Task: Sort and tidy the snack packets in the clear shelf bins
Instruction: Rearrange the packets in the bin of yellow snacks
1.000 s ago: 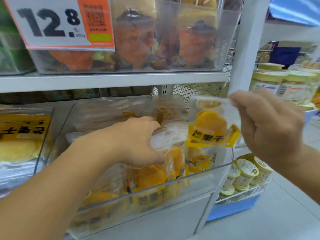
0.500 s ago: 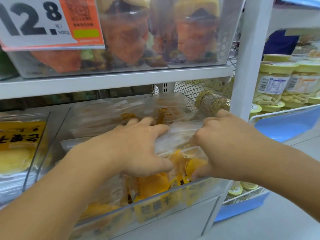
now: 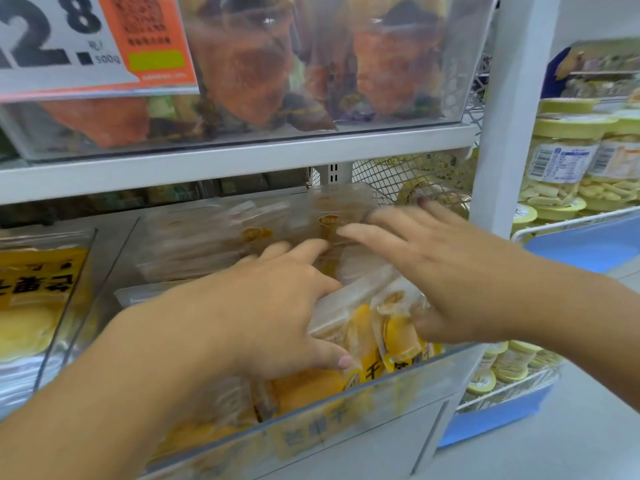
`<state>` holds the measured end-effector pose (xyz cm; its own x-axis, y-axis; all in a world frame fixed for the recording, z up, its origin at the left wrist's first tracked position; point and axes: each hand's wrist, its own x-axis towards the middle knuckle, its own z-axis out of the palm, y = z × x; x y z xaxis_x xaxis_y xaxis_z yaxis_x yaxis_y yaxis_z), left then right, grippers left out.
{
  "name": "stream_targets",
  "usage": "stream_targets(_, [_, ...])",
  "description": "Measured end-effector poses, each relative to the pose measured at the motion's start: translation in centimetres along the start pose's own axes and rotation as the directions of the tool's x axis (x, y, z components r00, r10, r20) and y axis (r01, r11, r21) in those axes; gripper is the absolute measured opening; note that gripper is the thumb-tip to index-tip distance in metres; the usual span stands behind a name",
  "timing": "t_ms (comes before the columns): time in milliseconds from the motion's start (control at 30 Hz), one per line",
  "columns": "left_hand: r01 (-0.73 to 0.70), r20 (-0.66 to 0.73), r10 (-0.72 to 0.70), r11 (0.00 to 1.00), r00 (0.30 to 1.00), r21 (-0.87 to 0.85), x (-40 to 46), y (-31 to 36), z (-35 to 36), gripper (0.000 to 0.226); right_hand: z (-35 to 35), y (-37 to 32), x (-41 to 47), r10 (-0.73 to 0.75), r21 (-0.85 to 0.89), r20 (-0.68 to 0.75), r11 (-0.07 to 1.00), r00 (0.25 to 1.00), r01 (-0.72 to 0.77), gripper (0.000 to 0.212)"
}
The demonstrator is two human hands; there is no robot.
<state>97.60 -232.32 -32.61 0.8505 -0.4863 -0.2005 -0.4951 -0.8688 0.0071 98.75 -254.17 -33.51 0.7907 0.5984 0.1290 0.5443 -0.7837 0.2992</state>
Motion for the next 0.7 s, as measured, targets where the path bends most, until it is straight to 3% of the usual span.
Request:
stream_targets(100, [-0.007,0.015,0.007,1.0,1.0,0.018,-0.1,0.2,0.0,0.065,-1.1,-0.3,0.3,0.012,0.145,0.221,0.988,0.975,-0.045,0.128])
stream_targets(233, [0.028,0.006,-0.028,0.999,1.0,0.028,-0.3,0.6,-0.2,0.067,-1.5,-0.7,0.8,0.099,0.155,0.224,0.978,0.97,-0.136,0.12])
stream_targets(300, [0.054,-0.01,-0.054,0.998,0.999,0.029,-0.6,0.8,-0.2,0.064,-1.5,-0.7,0.5,0.165,0.096,0.188,0.978,0.968,-0.185,0.106])
stream_targets(367, [0.056,-0.033,-0.055,0.998,0.998,0.041,-1.0,0.7,-0.2,0.063,-1.7,0.0,0.0,0.208,-0.038,0.075,0.978,0.975,-0.205,0.079])
stream_targets(433, [0.063,-0.046,-0.059,0.995,0.997,0.078,-1.4,0.7,-0.1,0.066,-1.8,0.7,-0.3,0.192,-0.116,0.001,0.975,0.981,-0.191,0.05])
stream_targets(467, [0.072,-0.058,-0.066,0.992,0.996,0.104,-1.6,0.8,0.0,0.068,-1.7,0.9,-0.6,0.169,-0.109,0.008,0.98,0.986,-0.167,0.046])
stream_targets(567, [0.077,-0.145,-0.056,0.986,0.988,0.149,-1.7,1.6,0.1,0.066,-0.3,1.0,-0.8,0.038,-0.147,-0.018,0.988,0.999,-0.04,0.065])
stream_targets(633, [0.057,-0.204,-0.031,0.991,0.978,0.121,-1.6,2.4,0.2,0.062,-0.2,0.9,-0.9,-0.023,-0.064,-0.033,0.998,0.999,0.02,0.084])
stream_targets(700, [0.04,-0.285,-0.018,0.997,0.958,0.069,-1.8,3.1,0.1,0.063,-0.4,0.6,-1.1,-0.067,0.105,-0.008,0.992,0.998,0.068,0.088])
